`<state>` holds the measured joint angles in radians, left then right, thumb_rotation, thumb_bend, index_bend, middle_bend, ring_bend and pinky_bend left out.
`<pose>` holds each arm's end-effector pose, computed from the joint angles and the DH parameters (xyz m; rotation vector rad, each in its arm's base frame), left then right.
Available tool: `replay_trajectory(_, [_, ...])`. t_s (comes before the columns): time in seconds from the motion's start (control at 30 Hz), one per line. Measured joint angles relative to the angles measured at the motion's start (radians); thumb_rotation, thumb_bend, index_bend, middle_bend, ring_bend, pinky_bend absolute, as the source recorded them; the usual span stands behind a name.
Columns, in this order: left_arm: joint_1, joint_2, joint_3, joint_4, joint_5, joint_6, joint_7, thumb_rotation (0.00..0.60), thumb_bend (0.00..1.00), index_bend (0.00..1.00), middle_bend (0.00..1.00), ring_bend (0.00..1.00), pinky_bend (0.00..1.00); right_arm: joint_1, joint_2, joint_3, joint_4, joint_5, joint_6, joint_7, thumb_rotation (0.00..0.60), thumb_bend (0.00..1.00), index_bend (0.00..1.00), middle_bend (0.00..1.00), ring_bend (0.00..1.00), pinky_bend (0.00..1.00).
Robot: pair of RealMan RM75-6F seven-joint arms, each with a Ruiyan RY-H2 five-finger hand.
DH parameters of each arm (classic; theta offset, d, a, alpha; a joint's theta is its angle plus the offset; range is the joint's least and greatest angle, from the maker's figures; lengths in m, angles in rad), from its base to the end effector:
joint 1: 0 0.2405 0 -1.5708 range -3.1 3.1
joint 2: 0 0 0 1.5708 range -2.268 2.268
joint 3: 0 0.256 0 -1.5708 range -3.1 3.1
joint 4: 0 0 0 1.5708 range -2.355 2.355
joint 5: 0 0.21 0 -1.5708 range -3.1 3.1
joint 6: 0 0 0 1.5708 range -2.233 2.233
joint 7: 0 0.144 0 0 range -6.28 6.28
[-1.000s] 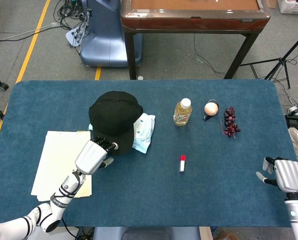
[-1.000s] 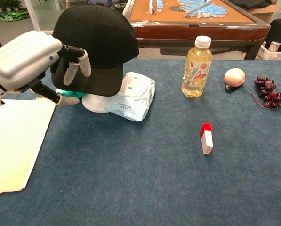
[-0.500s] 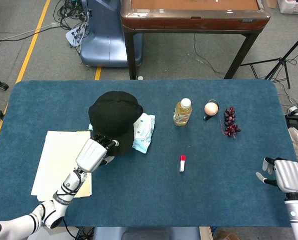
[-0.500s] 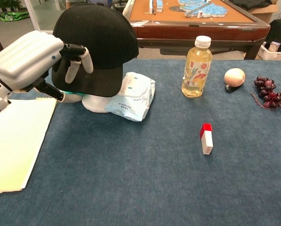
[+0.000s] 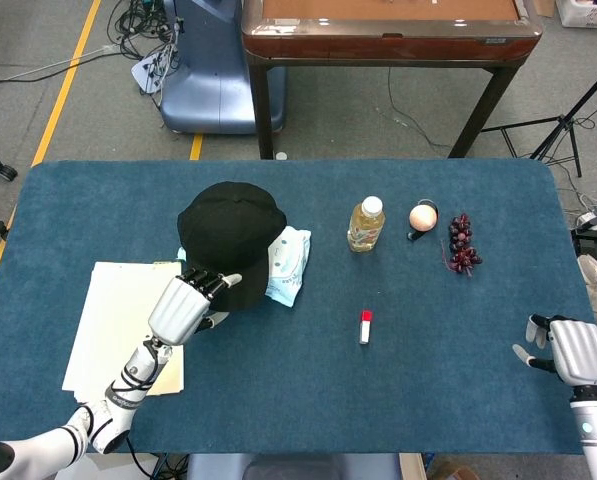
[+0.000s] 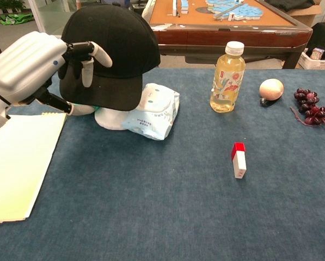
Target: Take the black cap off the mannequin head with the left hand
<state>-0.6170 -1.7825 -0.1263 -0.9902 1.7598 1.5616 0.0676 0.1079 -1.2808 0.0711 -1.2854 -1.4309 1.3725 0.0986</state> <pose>-0.1539 0.3108 -0.0012 -1.6999 -0.3067 -1.4620 -0.3696 -0.1962 0.1345 1.3600 -0.9382 0.7847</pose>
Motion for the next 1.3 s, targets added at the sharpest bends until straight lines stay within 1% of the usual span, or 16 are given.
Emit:
replay_trajectory(0.07, [-0.001, -0.002, 0.001, 0.007, -0.002, 0.005, -0.01, 0.6, 0.05, 0.38, 0.43, 0.45, 0.62, 0.0, 0.0, 0.0, 0.0, 0.0, 0.0, 0.0, 0.6, 0.18, 0.65, 0.72, 0.58, 0.61])
replay_trajectory(0.27, [-0.005, -0.008, 0.003, 0.015, -0.012, 0.011, -0.03, 0.6, 0.05, 0.41, 0.43, 0.45, 0.62, 0.001, 0.0, 0.0, 0.0, 0.001, -0.003, -0.002, 0.6, 0.18, 0.65, 0.72, 0.58, 0.61])
replay_trajectory(0.57, [-0.006, -0.008, 0.012, 0.016, -0.014, 0.024, -0.055, 0.6, 0.26, 0.43, 0.43, 0.45, 0.62, 0.001, 0.0, 0.0, 0.0, 0.001, -0.004, -0.003, 0.6, 0.18, 0.65, 0.72, 0.58, 0.61])
replay_trajectory(0.8, [-0.008, -0.008, 0.021, 0.022, -0.011, 0.033, -0.069, 0.6, 0.39, 0.45, 0.43, 0.46, 0.62, 0.001, -0.001, -0.001, 0.001, 0.002, -0.006, -0.003, 0.6, 0.18, 0.65, 0.72, 0.58, 0.61])
replay_trajectory(0.97, [-0.009, -0.009, 0.024, 0.029, -0.009, 0.042, -0.085, 0.6, 0.51, 0.47, 0.43, 0.46, 0.62, 0.002, -0.002, -0.001, 0.001, 0.001, -0.007, -0.004, 0.6, 0.18, 0.65, 0.72, 0.58, 0.61])
replay_trajectory(1.07, [-0.011, -0.011, 0.026, 0.033, -0.004, 0.054, -0.097, 0.6, 0.54, 0.48, 0.44, 0.47, 0.62, 0.003, -0.004, -0.002, 0.003, 0.001, -0.011, -0.005, 0.6, 0.18, 0.65, 0.72, 0.58, 0.61])
replay_trajectory(1.3, [-0.019, -0.029, 0.027, 0.07, 0.016, 0.099, -0.124, 0.6, 0.58, 0.55, 0.54, 0.5, 0.65, 0.005, -0.006, -0.003, 0.006, 0.002, -0.014, -0.006, 0.6, 0.18, 0.65, 0.72, 0.58, 0.61])
